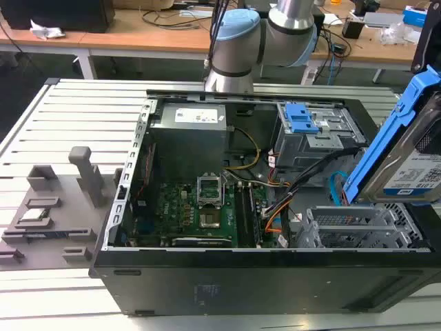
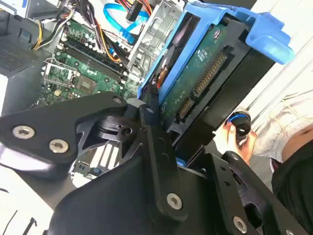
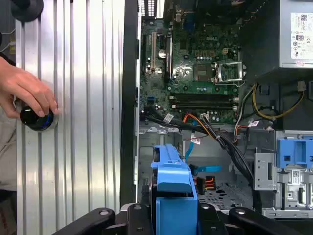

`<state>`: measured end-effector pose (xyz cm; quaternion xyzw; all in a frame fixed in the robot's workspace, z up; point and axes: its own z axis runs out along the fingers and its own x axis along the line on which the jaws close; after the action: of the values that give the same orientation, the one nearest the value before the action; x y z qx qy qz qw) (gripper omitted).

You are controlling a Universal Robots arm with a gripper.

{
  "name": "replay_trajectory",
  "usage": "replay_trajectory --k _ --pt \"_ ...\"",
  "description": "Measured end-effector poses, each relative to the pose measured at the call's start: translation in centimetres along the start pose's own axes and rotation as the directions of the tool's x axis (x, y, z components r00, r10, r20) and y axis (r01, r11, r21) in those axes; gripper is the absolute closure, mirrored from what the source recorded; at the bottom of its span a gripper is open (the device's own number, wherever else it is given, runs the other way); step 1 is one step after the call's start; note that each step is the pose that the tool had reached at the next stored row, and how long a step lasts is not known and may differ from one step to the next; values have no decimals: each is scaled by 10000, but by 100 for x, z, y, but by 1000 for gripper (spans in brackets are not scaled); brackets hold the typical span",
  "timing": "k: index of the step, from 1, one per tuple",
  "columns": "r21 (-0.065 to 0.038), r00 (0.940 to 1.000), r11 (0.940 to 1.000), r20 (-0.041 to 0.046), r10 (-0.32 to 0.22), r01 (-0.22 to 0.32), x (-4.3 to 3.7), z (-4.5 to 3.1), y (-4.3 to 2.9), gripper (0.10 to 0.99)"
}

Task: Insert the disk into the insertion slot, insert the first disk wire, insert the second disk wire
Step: 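Insert the disk into the insertion slot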

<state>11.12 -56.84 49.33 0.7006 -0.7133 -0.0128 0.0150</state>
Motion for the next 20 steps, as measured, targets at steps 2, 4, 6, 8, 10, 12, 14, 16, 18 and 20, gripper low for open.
replay_trajectory --k 2,4,6,8,10,12,14,16,18,20 --pt "0 10000 10000 1 0 0 0 51 1 725" --pt "0 10000 10000 2 0 0 -3 111 2 725" --pt "0 10000 10000 1 0 0 -10 169 7 725" --pt "0 9999 9999 8 158 -158 -18 230 13 725" --pt "-1 9991 9991 17 433 -433 -21 261 18 725" --pt "-2 9990 9990 18 444 -444 -24 277 33 725" --pt "-2 9990 9990 19 443 -443 -27 301 55 725" --pt "-2 9990 9990 19 442 -442 -34 327 69 725" --pt "-1 9990 9990 8 442 -442 -46 372 75 725" --pt "-1 9990 9990 1 443 -443 -57 393 77 725"
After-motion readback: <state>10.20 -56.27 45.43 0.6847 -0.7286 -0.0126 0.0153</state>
